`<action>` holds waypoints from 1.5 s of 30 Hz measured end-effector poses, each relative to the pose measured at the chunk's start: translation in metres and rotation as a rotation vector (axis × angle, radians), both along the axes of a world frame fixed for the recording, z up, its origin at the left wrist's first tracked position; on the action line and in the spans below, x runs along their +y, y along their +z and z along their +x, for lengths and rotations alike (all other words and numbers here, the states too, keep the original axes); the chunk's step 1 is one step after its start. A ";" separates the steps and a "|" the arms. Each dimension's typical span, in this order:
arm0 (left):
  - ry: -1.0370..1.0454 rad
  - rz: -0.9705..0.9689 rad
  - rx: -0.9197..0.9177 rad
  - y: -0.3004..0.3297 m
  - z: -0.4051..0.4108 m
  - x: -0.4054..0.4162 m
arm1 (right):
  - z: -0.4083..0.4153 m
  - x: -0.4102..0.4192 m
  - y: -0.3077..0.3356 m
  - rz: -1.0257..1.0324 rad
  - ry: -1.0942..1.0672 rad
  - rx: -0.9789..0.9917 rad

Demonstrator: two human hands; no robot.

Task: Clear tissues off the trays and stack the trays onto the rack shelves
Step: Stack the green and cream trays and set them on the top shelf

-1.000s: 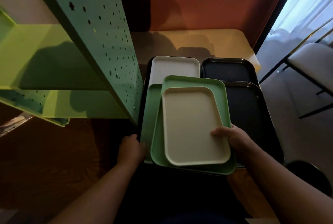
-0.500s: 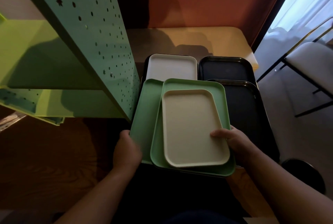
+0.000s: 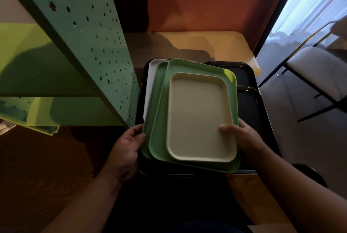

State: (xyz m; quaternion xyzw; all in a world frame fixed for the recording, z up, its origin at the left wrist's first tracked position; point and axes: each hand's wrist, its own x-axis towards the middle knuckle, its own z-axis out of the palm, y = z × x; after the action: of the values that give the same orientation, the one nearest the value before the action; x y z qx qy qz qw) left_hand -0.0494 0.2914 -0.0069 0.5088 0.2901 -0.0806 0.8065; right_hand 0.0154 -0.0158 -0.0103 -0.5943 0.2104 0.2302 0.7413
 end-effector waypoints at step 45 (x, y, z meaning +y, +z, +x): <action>-0.053 0.910 0.533 -0.070 0.116 -0.036 | 0.026 -0.027 -0.028 0.155 -0.132 0.172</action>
State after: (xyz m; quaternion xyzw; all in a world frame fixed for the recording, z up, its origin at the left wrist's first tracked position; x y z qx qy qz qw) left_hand 0.0671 0.2555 -0.0770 0.7766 0.4778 -0.0933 0.3999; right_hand 0.0414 -0.0429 -0.0382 -0.4981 0.2935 0.2467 0.7777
